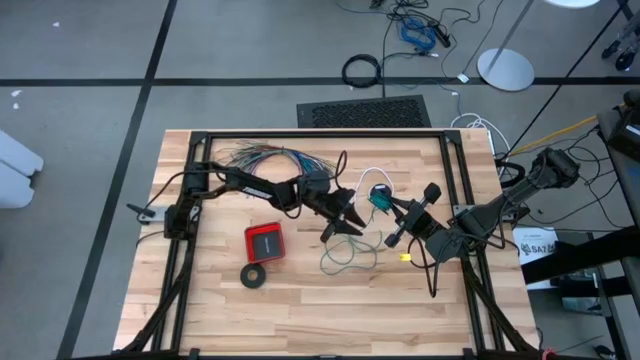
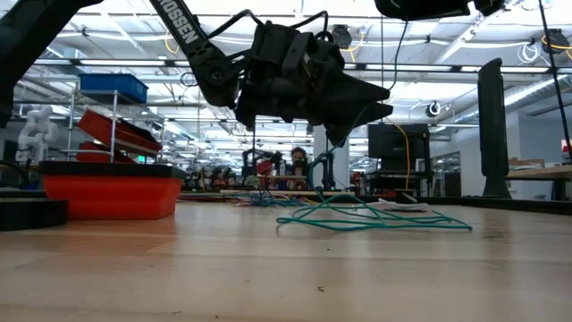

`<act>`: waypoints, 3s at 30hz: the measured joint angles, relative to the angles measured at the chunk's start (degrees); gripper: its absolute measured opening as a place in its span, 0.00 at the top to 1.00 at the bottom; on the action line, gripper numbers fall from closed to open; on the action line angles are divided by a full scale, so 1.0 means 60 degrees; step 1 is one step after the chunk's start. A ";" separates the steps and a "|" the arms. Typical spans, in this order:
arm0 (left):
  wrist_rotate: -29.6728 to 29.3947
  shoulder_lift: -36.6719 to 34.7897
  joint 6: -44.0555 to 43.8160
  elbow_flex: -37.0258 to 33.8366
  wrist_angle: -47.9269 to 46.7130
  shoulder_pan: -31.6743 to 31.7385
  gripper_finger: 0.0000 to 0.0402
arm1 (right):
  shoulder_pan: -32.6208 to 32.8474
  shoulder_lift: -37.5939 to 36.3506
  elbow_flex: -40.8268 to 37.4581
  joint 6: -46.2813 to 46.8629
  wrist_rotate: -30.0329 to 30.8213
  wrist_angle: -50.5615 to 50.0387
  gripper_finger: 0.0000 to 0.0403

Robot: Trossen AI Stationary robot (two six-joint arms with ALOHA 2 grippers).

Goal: Coil cords
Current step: Coil the green wire onto the spool

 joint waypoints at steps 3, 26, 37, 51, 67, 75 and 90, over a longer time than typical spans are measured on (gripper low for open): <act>-0.0002 0.0000 0.0201 0.0000 -0.0185 0.0000 0.68 | 0.0000 0.0000 0.0000 0.0000 0.0000 0.0000 1.00; -0.0339 -0.0007 0.1580 0.0000 -0.0671 0.0625 0.99 | 0.0000 0.0004 0.0000 0.0474 -0.1706 0.0136 1.00; 0.0483 -0.0007 0.1081 0.0000 -0.0850 0.1545 0.99 | -0.0004 -0.0142 0.0000 0.2022 -0.3250 -0.2385 1.00; 0.1257 -0.0011 0.0242 0.0186 -0.0868 0.2375 1.00 | -0.0350 -0.0426 0.0000 0.4154 -0.4395 -0.5627 1.00; 0.1376 -0.0011 0.0148 0.1937 -0.2476 0.2027 1.00 | -0.1787 -0.0419 0.0000 0.4109 -0.4211 -0.6947 1.00; 0.1536 -0.0011 0.0137 0.2029 -0.2579 0.1872 1.00 | -0.1892 -0.0212 0.0000 0.4109 -0.3621 -0.7056 1.00; 0.1969 -0.0011 0.0082 0.2029 -0.2942 0.2884 1.00 | -0.1274 -0.0197 0.0000 0.4361 -0.3072 -0.7085 1.00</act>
